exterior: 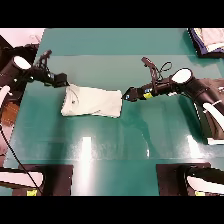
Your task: Fold the shirts.
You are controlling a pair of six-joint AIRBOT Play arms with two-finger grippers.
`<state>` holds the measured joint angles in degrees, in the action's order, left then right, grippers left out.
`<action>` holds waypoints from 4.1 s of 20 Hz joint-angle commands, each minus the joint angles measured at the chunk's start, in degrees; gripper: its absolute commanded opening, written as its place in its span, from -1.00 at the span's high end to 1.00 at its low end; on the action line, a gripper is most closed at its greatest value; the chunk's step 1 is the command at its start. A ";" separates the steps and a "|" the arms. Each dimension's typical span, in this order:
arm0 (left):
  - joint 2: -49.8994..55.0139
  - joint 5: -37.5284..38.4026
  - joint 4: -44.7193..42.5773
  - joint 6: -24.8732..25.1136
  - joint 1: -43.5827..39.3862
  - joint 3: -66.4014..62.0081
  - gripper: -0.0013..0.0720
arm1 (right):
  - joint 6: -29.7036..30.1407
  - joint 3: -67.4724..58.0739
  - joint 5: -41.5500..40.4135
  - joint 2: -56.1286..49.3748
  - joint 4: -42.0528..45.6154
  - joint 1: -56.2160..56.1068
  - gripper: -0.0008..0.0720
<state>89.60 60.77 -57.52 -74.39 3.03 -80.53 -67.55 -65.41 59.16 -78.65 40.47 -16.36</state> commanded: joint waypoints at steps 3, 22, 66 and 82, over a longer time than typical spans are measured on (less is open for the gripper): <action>-0.15 -4.70 0.92 2.80 -0.66 -6.84 0.89 | -0.63 0.09 0.02 0.07 -0.02 0.02 -0.92; 3.65 3.67 2.23 0.13 -0.44 -9.92 0.87 | -3.43 11.26 -15.80 -9.44 -17.03 -4.09 -0.92; 1.99 6.73 5.18 -2.27 -13.40 -9.94 0.90 | -2.54 -34.60 -0.98 1.25 10.25 51.56 0.95; 1.99 9.27 4.72 -0.13 -13.40 -9.92 0.90 | -4.24 -29.22 20.83 14.82 35.30 52.39 0.95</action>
<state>91.61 69.45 -52.58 -75.57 -10.37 -90.43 -70.08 -100.88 78.19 -68.97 66.72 35.92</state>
